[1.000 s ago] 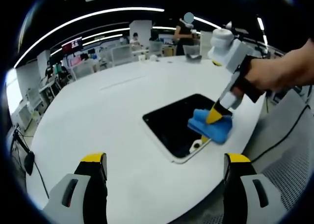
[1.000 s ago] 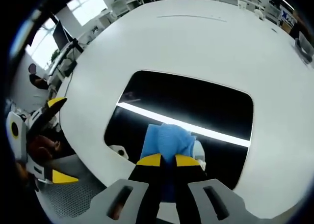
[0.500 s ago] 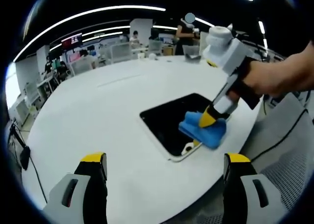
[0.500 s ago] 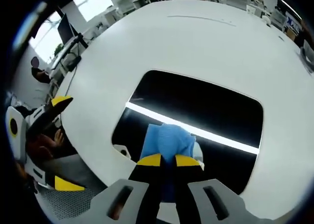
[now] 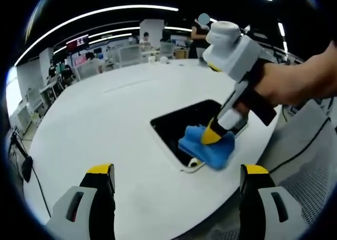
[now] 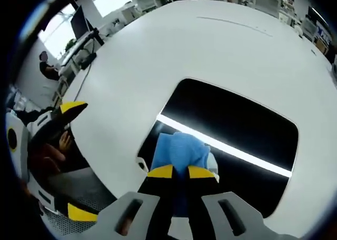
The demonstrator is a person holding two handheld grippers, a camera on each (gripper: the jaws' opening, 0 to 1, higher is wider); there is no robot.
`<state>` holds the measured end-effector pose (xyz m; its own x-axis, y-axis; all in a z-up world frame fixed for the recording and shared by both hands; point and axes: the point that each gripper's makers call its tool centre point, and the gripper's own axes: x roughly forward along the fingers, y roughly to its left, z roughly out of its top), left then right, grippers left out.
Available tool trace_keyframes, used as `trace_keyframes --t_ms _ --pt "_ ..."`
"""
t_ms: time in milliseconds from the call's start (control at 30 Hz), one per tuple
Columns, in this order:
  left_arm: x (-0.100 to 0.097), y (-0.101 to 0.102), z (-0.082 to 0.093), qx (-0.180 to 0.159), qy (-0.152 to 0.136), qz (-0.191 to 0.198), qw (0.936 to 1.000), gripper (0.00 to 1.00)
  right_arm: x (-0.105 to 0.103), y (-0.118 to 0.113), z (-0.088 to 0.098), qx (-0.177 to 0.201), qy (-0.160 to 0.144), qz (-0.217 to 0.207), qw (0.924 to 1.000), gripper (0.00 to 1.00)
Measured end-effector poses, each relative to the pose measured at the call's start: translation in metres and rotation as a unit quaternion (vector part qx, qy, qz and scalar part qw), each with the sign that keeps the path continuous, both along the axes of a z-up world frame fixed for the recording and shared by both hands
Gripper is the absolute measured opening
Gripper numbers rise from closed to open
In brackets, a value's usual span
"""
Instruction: Wipe the mirror surface with the cleaning cloth until all visible marks leave the cleaned area.
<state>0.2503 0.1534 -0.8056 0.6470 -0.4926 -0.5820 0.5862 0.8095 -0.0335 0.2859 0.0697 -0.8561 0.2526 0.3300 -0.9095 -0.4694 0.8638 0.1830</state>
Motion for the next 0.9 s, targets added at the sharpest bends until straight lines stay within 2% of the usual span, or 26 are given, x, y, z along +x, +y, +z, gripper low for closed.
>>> trace_keyframes --t_ms 200,367,900 --pt "-0.001 -0.003 -0.001 -0.001 0.002 -0.007 1.0 1.0 0.0 0.006 0.001 0.014 0.004 -0.013 0.9998 0.02" --pt "-0.001 -0.003 -0.001 0.0 0.002 -0.009 1.0 1.0 0.0 0.014 0.001 0.005 -0.004 0.01 0.9999 0.02" --pt "0.001 -0.002 -0.002 0.001 -0.001 -0.006 1.0 1.0 0.002 0.027 0.001 0.012 -0.002 0.019 0.9998 0.02"
